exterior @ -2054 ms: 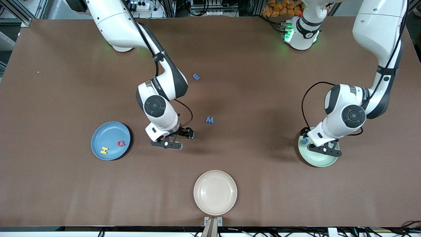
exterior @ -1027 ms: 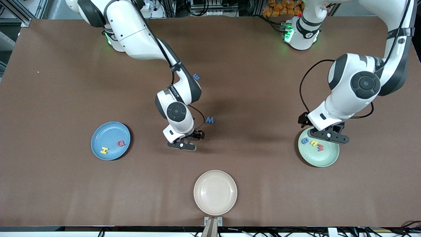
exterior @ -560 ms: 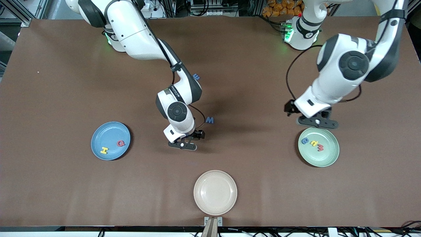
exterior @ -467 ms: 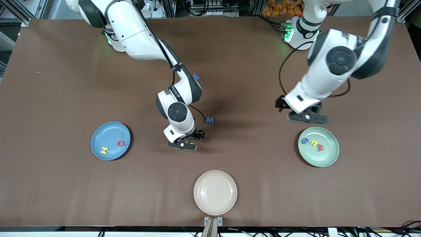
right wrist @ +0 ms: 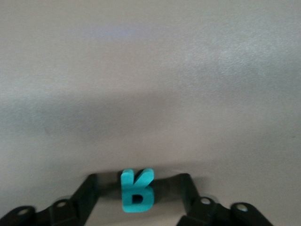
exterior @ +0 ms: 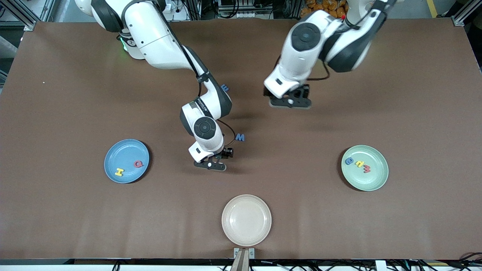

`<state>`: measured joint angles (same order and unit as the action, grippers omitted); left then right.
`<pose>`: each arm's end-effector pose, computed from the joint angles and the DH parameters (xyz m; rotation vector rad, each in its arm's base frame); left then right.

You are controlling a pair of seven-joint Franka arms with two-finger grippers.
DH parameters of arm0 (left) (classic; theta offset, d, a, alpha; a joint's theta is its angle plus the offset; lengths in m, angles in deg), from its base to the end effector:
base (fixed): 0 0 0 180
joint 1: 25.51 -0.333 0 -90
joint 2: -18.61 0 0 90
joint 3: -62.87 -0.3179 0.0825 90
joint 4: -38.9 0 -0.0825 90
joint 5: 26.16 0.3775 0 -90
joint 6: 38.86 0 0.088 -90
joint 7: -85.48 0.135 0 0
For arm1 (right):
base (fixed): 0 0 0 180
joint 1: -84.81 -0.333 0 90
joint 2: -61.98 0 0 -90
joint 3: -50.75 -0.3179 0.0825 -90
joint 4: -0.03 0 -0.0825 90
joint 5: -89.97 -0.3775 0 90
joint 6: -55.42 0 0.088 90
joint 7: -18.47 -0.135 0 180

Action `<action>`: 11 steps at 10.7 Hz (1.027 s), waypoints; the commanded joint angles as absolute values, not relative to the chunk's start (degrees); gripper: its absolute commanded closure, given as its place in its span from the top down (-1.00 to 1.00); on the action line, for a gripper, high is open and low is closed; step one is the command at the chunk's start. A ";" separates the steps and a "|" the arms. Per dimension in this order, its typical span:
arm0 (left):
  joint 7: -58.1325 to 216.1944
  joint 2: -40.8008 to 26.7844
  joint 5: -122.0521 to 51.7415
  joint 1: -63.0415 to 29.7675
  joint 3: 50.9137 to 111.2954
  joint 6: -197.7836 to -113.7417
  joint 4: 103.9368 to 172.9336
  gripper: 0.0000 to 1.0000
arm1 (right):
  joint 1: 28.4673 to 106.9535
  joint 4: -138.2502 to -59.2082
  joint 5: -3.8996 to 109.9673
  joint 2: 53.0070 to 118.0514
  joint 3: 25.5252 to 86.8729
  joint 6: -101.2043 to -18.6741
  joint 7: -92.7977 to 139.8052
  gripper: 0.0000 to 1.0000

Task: Sort uppercase to blue plate, lowercase to green plate
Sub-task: 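Grasp the teal R with the right gripper while the left gripper reaches m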

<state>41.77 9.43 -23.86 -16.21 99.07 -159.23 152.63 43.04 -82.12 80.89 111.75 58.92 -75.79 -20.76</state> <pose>0.4103 -0.4026 0.3762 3.1060 -0.0719 -0.0793 0.5862 0.4175 0.1528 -3.1253 0.2398 0.0119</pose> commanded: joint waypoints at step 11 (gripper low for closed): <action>13.94 -6.06 -9.85 -0.84 100.50 -179.31 153.27 1.00 | 51.48 -83.12 80.48 105.93 60.24 -71.60 -6.89 -1.00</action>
<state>15.76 -1.43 -14.87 -4.17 102.66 -179.29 158.06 48.28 -81.97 80.92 108.48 60.49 -73.81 -12.69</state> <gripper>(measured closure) 0.000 0.714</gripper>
